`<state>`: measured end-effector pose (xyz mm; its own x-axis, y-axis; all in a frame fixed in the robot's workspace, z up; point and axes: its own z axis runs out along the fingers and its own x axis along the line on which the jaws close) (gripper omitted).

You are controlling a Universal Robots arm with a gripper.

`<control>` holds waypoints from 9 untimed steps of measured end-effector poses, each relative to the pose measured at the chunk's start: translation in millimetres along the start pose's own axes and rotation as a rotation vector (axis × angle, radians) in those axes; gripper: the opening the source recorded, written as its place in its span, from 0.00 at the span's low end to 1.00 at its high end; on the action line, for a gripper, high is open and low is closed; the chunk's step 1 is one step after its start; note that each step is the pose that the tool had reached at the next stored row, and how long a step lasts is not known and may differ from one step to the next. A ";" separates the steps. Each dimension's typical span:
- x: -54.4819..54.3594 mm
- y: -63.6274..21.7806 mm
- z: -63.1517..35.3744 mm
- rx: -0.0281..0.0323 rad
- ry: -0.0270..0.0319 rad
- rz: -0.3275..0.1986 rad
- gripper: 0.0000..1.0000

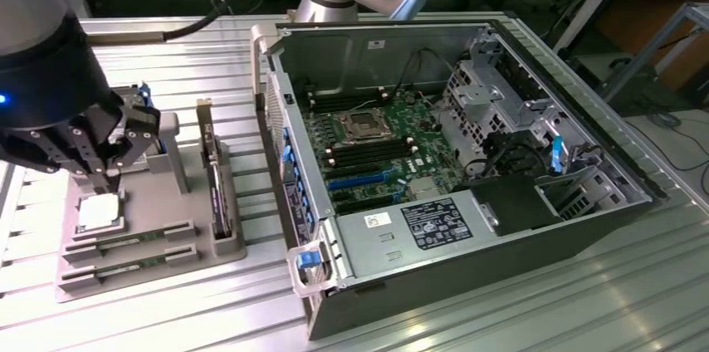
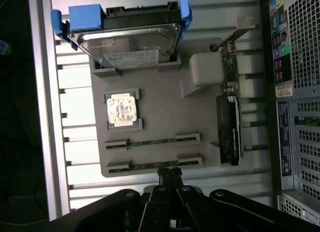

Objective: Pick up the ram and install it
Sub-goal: 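Pick up the ram and move it above insertion slot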

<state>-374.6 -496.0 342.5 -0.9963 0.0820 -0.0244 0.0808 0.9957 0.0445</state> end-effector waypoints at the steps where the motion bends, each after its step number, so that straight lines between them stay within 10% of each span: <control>1: -0.3 -4.8 2.0 0.0000 0.0002 -0.001 0.10; 9: 0.1 -6.6 22.9 -0.0047 0.0125 -0.212 0.11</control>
<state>-374.7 -501.6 319.4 -0.9913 -0.1298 -0.0214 -0.1307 0.9904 0.0443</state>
